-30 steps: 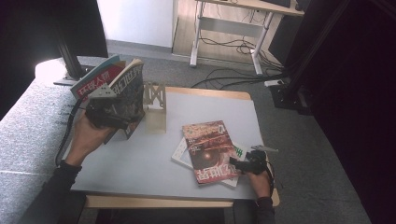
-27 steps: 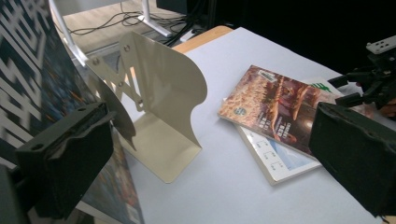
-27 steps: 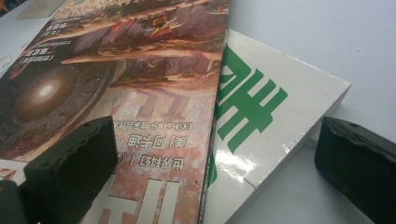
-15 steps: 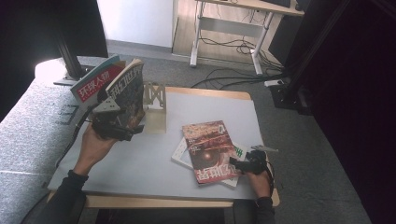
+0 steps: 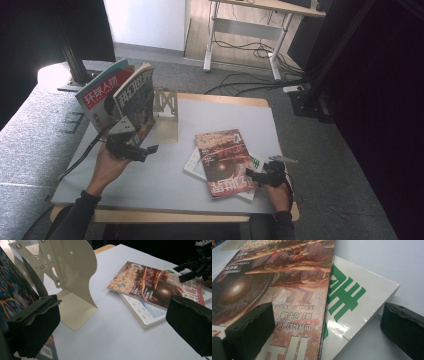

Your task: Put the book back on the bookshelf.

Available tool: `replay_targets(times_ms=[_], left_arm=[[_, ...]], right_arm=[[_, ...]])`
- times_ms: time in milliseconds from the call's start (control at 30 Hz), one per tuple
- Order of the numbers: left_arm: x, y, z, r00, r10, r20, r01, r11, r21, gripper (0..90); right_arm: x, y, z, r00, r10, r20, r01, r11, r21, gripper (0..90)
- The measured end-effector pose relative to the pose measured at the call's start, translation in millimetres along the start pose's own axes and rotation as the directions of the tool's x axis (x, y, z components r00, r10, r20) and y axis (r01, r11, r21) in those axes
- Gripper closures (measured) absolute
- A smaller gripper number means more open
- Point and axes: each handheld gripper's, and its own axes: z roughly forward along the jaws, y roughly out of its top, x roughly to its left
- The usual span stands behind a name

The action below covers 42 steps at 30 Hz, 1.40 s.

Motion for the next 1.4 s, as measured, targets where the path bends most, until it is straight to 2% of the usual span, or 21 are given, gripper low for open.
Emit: replay_targets(times_ms=[333,667,733,833,1100,1367,1400], left_arm=[[-2.1,-27.2,11.4,0.9995,-0.010,0.029,0.010,1.0000,0.002,0.0],[-2.9,-54.1,25.6,0.9994,-0.018,0.030,0.017,0.9984,0.055,0.0],[-4.4,-59.2,29.1,0.9998,-0.004,0.018,0.002,0.9971,0.076,0.0],[-4.7,-67.2,34.4,0.9991,-0.017,0.039,0.013,0.9959,0.089,0.0],[-7.3,-80.0,47.5,0.9995,0.001,0.032,-0.006,0.9872,0.159,0.0],[-10.5,-90.8,63.2,0.9986,0.015,0.050,-0.027,0.9712,0.237,0.0],[-10.0,-90.7,63.3,0.9987,0.010,0.051,-0.022,0.9712,0.237,0.0]], right_arm=[[0.0,0.0,0.0,1.0000,0.000,0.000,0.000,1.000,0.000,0.0],[0.1,0.0,0.0,1.0000,-0.001,0.000,0.001,1.000,0.000,0.0],[0.2,0.0,0.0,1.0000,-0.001,0.001,0.001,1.000,0.000,0.0],[0.2,0.1,0.0,1.0000,-0.001,0.001,0.001,1.000,0.000,0.0],[0.3,0.1,0.0,1.0000,-0.001,0.001,0.001,1.000,0.001,0.0],[0.1,0.5,-0.4,0.9999,-0.009,-0.004,0.009,1.000,0.005,0.0],[0.0,0.5,-0.8,0.9999,-0.014,-0.006,0.014,1.000,0.007,0.0]])
